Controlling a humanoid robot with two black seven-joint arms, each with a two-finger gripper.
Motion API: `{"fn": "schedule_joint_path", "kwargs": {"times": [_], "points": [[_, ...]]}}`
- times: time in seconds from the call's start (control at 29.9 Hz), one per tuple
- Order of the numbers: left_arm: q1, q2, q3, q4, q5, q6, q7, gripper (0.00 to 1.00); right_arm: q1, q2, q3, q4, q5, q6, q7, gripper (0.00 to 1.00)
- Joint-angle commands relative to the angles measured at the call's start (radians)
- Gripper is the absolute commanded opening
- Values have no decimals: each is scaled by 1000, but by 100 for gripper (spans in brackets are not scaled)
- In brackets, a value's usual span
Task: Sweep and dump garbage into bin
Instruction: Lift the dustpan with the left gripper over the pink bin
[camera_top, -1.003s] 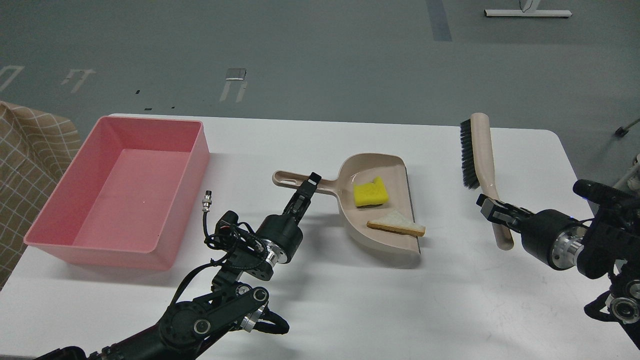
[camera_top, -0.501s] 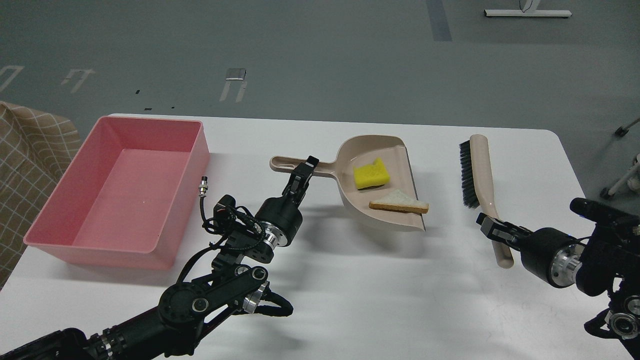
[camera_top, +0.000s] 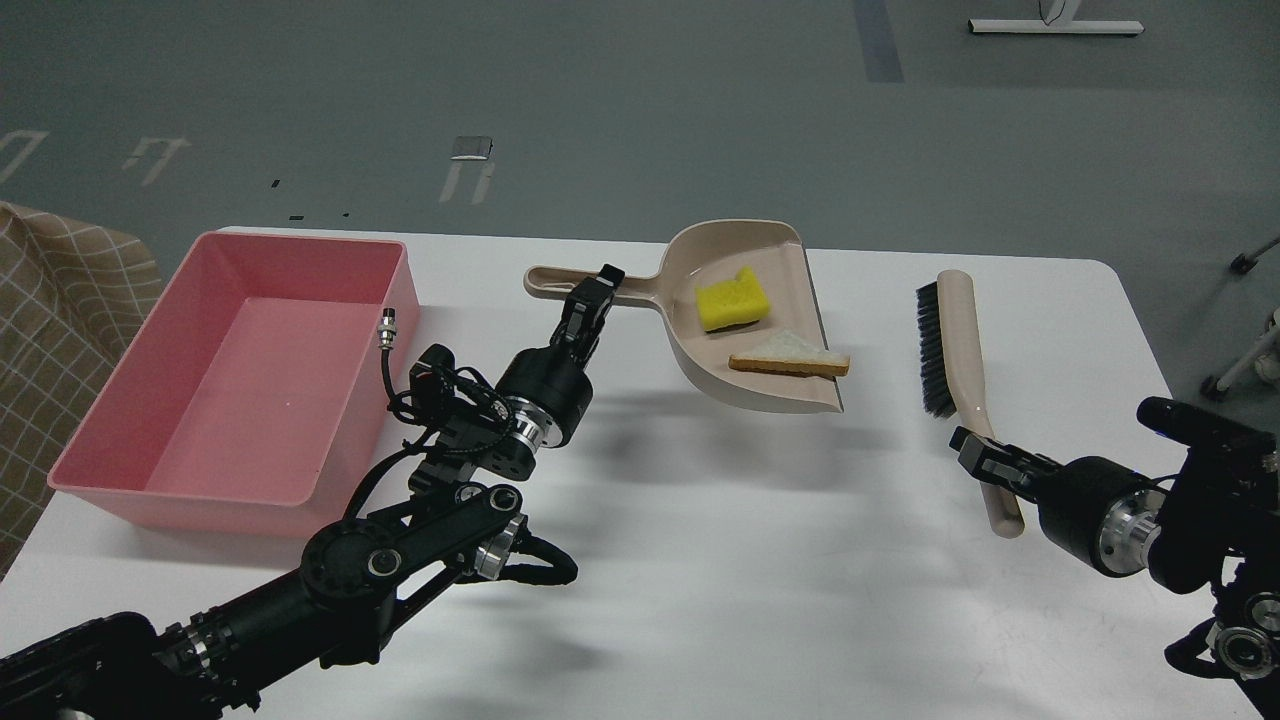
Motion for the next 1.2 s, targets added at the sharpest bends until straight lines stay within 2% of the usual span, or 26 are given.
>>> {"fn": "schedule_joint_path", "kwargs": {"times": [0.0,0.33,0.67,1.07,1.17], "points": [[-23,21,1,-5,-17,0,0,0,0,0,0,-2,0,0,0,17],[-27,169,0,-99,-65,0,0,0,0,16,-5,-2,0,0,0,17],[-12,344,4,-278,-160,0,0,0,3,17,-11,-2,-2,0,0,17],[16,476,-29,-286,-229,0,-12,0,2,13,-14,-2,-2,0,0,17],[46,510,-83,-286,-242,-62,-15,0,2,12,-14,-3,-3,0,0,17]]}}
